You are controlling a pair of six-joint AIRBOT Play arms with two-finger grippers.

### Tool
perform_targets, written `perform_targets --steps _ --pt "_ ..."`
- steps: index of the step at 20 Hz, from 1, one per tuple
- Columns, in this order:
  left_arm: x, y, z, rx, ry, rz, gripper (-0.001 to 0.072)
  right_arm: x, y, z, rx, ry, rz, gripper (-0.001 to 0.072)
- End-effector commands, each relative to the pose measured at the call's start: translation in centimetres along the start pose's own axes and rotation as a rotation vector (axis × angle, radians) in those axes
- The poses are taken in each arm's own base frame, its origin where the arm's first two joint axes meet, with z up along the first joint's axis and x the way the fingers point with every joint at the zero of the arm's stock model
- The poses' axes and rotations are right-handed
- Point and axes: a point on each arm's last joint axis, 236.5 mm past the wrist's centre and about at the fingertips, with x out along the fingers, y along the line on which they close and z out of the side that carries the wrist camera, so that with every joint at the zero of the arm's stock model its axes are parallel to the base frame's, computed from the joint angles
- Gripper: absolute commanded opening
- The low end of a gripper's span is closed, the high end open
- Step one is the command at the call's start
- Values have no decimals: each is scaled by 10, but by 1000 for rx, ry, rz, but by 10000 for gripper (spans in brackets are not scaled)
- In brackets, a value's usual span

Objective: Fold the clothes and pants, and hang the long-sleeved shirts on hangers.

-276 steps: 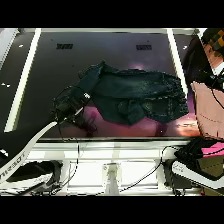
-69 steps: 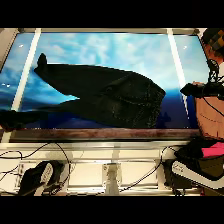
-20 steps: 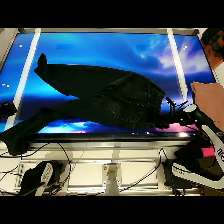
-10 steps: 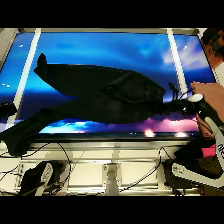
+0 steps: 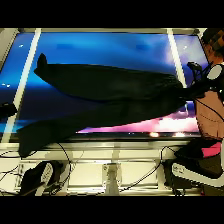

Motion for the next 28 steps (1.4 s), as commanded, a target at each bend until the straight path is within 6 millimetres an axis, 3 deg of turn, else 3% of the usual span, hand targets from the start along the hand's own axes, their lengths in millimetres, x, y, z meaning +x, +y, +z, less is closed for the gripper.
perform_targets --steps 1,3,7,9,11,15,19,24,28 --pt "-1 4 -19 43 83 16 485 -8 -43 -37 47 160 -147 39" --pt "-2 1 -32 65 134 -2 484 -5 -49 -60 80 242 -135 39" --pt "-11 -46 -57 95 234 -210 485 14 -54 -106 133 398 -91 39" --pt "-12 -52 -59 95 238 -232 485 23 -53 -119 106 437 -65 39" --pt "-13 -51 -64 97 263 -231 485 30 -51 -119 99 432 -57 39" --pt "-18 -51 -103 122 439 -235 485 38 -46 -102 100 352 -30 39" --pt "13 -36 -120 160 540 -167 484 40 -47 -96 100 326 -32 38" --pt "50 -21 -171 84 776 -150 484 40 -42 -94 103 319 -12 39" --pt "68 -24 -169 146 767 -181 484 40 -41 -95 103 323 -10 39"
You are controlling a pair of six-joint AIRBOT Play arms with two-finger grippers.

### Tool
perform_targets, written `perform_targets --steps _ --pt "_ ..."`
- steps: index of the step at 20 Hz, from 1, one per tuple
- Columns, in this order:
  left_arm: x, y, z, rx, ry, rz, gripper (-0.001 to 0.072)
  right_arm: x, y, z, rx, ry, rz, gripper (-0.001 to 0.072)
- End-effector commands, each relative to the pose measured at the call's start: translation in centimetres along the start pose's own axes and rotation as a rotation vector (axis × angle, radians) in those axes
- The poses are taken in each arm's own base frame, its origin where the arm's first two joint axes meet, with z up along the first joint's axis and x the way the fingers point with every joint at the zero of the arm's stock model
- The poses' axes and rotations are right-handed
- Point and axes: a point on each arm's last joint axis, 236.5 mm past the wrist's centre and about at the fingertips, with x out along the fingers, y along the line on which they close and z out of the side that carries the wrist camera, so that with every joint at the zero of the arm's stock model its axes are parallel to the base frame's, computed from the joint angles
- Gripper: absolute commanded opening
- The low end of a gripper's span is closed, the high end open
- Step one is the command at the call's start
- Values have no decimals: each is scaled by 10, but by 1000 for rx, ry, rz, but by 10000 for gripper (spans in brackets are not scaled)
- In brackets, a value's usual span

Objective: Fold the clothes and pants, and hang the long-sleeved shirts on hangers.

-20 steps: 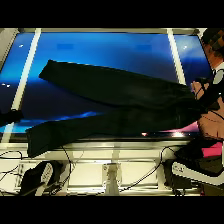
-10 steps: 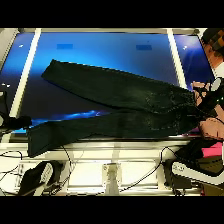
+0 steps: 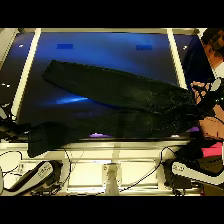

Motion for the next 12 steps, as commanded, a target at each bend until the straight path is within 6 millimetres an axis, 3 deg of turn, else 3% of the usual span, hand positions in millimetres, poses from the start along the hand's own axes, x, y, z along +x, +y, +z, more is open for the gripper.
perform_targets --steps 1,8,12 --pt "14 3 8 44 17 -6 484 0 1 0 0 0 7 39" --pt "-3 -31 44 44 -107 -346 484 0 1 1 0 -3 6 39" --pt "4 -2 45 14 -143 -312 484 0 0 6 0 -24 2 39"
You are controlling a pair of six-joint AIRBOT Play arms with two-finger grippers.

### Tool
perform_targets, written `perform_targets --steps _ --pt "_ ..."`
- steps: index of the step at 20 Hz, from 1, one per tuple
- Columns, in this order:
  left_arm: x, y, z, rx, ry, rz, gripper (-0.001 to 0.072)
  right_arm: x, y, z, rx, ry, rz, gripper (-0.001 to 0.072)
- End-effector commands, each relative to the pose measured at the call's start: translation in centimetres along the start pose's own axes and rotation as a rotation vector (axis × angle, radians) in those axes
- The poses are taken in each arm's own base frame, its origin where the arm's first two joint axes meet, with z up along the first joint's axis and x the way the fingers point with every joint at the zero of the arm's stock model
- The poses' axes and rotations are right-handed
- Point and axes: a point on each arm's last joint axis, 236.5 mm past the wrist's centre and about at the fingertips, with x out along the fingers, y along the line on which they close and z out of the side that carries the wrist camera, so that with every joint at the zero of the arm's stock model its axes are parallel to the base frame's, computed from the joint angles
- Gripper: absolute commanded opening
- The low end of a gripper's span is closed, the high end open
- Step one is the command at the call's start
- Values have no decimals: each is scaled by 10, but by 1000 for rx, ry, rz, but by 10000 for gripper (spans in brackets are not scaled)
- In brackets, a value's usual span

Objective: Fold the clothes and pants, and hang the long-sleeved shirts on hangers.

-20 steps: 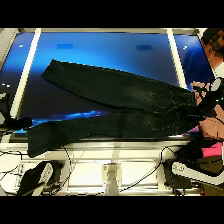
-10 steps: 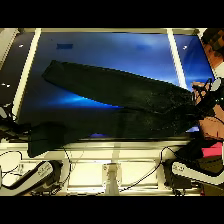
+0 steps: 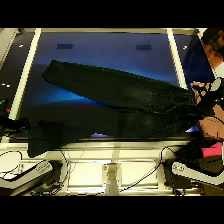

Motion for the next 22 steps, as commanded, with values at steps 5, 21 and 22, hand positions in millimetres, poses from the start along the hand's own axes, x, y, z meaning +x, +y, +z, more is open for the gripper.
perform_targets --steps 5,21,22 --pt "4 5 1 15 -18 -60 484 0 -1 3 1 -11 -2 38" --pt "-10 -38 63 -33 -161 -309 31 -1 10 14 3 -61 45 39" --pt "-32 -41 87 -41 -242 -331 30 -1 14 21 5 -89 60 39"
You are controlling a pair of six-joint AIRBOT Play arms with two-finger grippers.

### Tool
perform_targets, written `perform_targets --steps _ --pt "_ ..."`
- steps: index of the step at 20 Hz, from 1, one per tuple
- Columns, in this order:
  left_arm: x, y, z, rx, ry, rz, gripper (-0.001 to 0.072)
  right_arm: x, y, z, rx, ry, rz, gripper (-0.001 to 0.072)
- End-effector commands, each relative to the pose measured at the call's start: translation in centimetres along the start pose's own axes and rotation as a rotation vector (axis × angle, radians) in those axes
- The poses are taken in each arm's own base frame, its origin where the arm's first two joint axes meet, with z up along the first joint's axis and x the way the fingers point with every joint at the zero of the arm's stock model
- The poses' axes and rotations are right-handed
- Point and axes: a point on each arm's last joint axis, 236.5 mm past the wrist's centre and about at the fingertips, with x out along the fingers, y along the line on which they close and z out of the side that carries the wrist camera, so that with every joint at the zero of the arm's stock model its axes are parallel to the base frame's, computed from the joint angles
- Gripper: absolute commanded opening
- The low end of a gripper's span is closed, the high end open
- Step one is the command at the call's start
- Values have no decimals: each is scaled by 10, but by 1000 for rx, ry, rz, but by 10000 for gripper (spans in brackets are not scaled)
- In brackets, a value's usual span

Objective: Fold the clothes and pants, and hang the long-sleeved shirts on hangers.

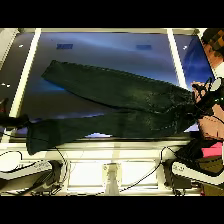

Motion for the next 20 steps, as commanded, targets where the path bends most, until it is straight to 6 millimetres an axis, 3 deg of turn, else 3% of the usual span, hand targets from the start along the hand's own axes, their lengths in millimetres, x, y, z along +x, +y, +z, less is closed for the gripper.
perform_targets --steps 1,3,5,6,8,11,14,17,20 --pt "-54 -31 79 -4 -255 -94 30 -1 10 18 5 -77 44 39" --pt "-111 -57 130 63 -449 -145 30 -2 20 27 10 -114 86 39" --pt "-179 -92 167 175 -646 -191 29 -4 26 32 14 -136 113 39" --pt "-206 -106 174 238 -717 -194 29 -4 27 33 14 -139 114 39" --pt "-238 -130 165 373 -775 -174 30 -4 26 33 14 -140 112 39" --pt "-231 -140 113 496 -606 -123 30 -4 26 33 14 -138 113 39" --pt "-211 -105 60 381 -349 -5 29 -4 26 32 13 -135 113 39" --pt "-198 -65 44 214 -255 115 30 -4 26 32 13 -134 110 39" --pt "-175 -56 24 112 -168 99 30 -3 23 31 10 -133 100 39"
